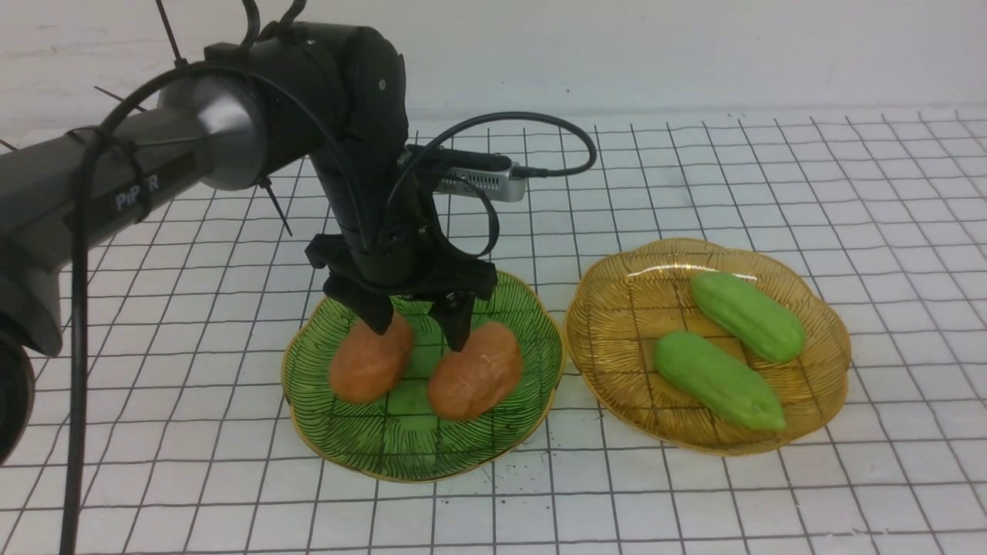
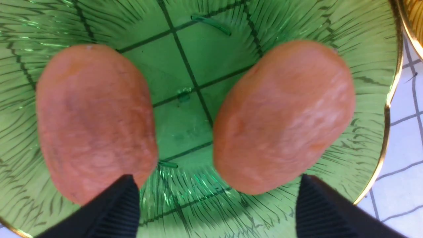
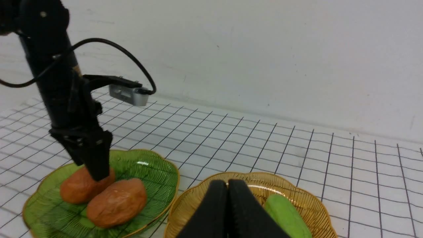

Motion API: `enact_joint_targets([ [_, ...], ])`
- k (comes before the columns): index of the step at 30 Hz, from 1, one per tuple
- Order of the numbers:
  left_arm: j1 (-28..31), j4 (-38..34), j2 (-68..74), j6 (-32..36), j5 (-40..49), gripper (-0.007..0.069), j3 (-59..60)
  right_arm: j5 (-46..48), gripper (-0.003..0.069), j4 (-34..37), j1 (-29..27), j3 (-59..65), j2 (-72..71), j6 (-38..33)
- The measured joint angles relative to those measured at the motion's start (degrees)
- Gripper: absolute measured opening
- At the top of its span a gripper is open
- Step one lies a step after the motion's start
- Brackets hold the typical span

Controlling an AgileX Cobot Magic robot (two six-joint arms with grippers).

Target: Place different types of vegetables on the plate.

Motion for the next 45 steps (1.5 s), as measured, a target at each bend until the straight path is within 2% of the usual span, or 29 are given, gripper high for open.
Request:
enact_joint_targets([
  [3,0.0,0.0,0.0,0.0,0.0,0.0435,0.0,-6.72,-0.0015,0.0,0.0,4.75,0.0,0.0],
  [4,0.0,0.0,0.0,0.0,0.0,0.0386,0.0,-7.6,-0.0015,0.0,0.0,5.76,0.0,0.0],
  [5,0.0,0.0,0.0,0.0,0.0,0.0297,0.0,-8.99,-0.0015,0.0,0.0,7.57,0.0,0.0],
  [6,0.0,0.0,0.0,0.0,0.0,0.0297,0.0,-9.18,-0.0015,0.0,0.0,7.99,0.0,0.0],
  [7,0.0,0.0,-0.06,0.23,0.0,0.0192,0.0,-9.38,-0.0015,0.0,0.0,9.58,0.0,0.0],
  [8,0.0,-0.06,-0.12,0.3,0.0,0.0181,0.0,-9.38,-0.0015,0.0,0.0,9.77,0.0,0.0],
  [9,0.0,-0.05,-0.73,2.1,0.0,0.0073,0.0,-9.32,-0.0015,0.0,0.0,11.59,0.0,0.0],
  [12,0.0,0.01,-2.9,4.77,0.0,0.0009,0.0,-9.13,-0.0015,0.0,0.0,13.82,0.0,0.0],
  [21,0.0,0.15,-14.46,5.99,0.23,-0.0008,0.0,-5.66,-0.0015,0.0,0.0,18.29,-0.61,0.0],
  [25,0.0,0.15,-19.38,5.99,0.44,-0.0008,0.0,-4.75,-0.0015,0.0,-0.5,22.18,-8.78,0.21],
  [30,0.0,0.15,-22.81,5.99,1.11,-0.0008,0.0,-3.26,-0.0015,0.0,-4.37,25.53,-16.4,0.58],
  [39,0.0,-0.24,-29.12,5.81,1.48,-0.0008,0.15,-0.4,-0.0015,-1.91,-9.48,26.31,-16.97,0.66],
  [45,0.0,0.42,-40.15,5.79,1.54,-0.0008,1.85,-0.28,-0.0015,-2.17,-12.43,26.24,-16.97,0.66],
])
